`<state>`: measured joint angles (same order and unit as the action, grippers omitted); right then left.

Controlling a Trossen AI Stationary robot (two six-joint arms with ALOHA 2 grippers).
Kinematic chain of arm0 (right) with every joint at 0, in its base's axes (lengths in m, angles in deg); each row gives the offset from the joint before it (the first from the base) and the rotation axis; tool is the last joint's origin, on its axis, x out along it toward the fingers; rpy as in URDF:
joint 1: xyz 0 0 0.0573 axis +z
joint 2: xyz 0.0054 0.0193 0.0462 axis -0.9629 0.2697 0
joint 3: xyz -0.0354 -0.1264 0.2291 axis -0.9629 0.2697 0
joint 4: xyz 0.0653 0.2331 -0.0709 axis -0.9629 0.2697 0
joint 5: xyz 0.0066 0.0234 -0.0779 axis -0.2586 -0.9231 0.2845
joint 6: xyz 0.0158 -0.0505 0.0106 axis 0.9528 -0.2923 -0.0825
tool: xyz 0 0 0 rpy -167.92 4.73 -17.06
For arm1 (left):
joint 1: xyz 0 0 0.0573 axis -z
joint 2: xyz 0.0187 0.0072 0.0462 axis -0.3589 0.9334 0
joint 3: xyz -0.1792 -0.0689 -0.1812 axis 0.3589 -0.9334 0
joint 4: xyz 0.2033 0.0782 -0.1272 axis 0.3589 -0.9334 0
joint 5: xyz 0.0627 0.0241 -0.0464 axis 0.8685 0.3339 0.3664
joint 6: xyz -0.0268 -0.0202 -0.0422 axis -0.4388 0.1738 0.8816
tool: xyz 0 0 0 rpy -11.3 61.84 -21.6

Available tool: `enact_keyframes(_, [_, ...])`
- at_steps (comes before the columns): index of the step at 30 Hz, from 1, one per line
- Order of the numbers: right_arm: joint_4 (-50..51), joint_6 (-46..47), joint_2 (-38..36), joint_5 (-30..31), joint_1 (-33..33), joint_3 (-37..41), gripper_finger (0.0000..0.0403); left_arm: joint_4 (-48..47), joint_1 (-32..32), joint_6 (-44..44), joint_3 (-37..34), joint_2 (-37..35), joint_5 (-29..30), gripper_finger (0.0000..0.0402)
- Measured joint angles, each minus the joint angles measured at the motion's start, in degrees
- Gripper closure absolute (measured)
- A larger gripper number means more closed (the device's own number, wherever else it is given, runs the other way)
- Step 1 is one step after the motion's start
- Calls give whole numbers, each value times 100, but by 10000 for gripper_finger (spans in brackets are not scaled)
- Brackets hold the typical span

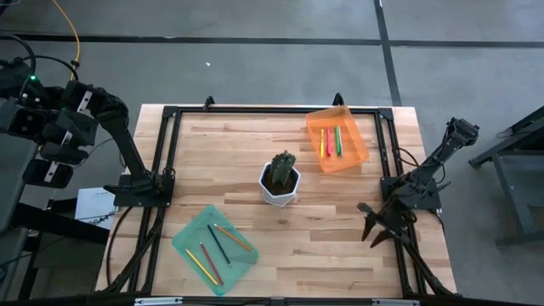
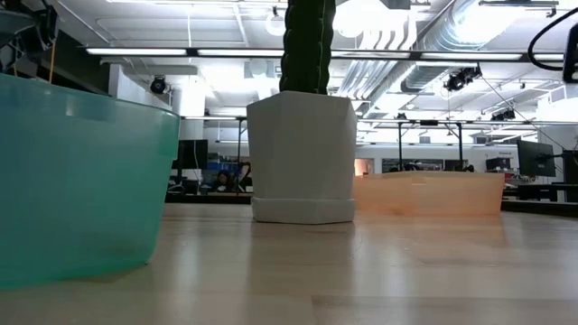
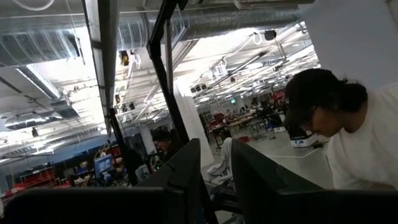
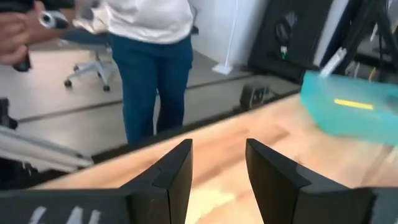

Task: Sort pens & pencils
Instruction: Return to Home Position

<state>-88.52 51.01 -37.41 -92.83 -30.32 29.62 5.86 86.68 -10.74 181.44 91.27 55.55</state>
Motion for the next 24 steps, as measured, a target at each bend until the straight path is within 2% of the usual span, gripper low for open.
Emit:
enact_keyframes(12, [505,-145,2,109,0,2,261,-33,-2,2,2,70,0,323])
enact_keyframes(24, [516,963,2,104,0,2,261,83,-1,85,2,72,-2,323])
